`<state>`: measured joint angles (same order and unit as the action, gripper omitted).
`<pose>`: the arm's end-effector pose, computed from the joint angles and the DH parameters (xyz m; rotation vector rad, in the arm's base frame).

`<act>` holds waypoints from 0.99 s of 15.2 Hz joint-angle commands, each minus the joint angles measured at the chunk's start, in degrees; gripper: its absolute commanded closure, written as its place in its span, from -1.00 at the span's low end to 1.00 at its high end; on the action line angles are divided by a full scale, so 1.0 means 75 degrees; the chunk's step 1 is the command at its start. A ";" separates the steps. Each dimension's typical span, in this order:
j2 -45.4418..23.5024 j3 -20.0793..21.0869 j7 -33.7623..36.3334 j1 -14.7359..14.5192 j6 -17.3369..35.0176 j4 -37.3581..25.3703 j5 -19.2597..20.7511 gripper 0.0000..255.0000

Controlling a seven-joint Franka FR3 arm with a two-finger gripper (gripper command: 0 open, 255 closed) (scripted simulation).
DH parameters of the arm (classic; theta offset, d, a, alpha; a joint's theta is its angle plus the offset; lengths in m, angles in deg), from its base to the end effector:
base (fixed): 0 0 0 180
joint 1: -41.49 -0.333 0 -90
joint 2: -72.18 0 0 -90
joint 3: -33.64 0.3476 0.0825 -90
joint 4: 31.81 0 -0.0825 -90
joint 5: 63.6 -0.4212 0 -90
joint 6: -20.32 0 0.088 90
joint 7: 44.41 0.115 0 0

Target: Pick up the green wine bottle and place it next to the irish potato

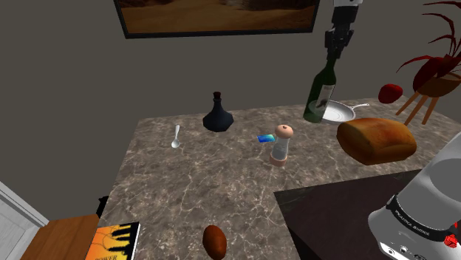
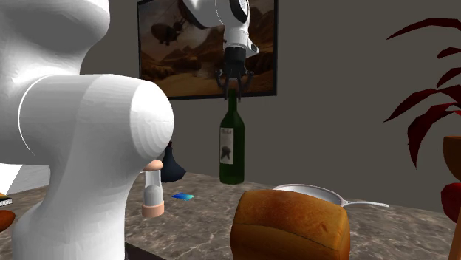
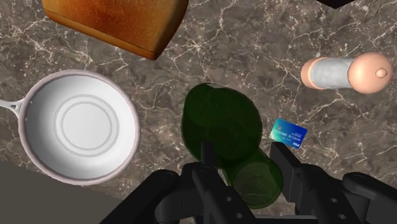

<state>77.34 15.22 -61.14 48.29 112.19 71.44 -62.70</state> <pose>0.4993 -0.2442 0.5825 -3.0774 0.2219 0.1561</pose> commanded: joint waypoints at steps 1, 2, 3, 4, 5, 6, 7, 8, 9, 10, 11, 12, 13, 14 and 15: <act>-0.0017 0.0000 -0.0004 -0.0001 -0.0208 -0.0225 -0.0005 1.00; -0.0031 -0.0001 -0.0006 -0.0001 -0.0313 -0.0343 -0.0009 1.00; -0.0046 -0.0001 -0.0009 -0.0001 -0.0419 -0.0463 -0.0014 1.00; -0.0063 -0.0002 -0.0012 -0.0001 -0.0525 -0.0586 -0.0019 1.00; -0.0083 -0.0004 -0.0016 -0.0001 -0.0631 -0.0710 -0.0025 1.00; -0.0084 -0.0004 -0.0016 -0.0001 -0.0646 -0.0726 -0.0025 1.00; 0.0097 0.0103 0.0181 -0.0083 -0.0620 -0.0528 0.0000 1.00; 0.0272 0.0212 0.0377 -0.0163 -0.0597 -0.0338 0.0017 1.00; 0.0437 0.0323 0.0573 -0.0240 -0.0577 -0.0158 0.0027 1.00; 0.0594 0.0436 0.0767 -0.0315 -0.0560 0.0011 0.0030 1.00; 0.0742 0.0550 0.0961 -0.0389 -0.0544 0.0170 0.0026 1.00; 0.0883 0.0666 0.1153 -0.0461 -0.0531 0.0320 0.0016 1.00; 0.1014 0.0785 0.1345 -0.0529 -0.0519 0.0460 0.0000 1.00; 0.1138 0.0904 0.1535 -0.0598 -0.0509 0.0591 -0.0023 1.00; 0.1254 0.1024 0.1725 -0.0667 -0.0499 0.0713 -0.0050 1.00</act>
<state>86.14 22.14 -49.51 43.75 108.61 76.39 -62.88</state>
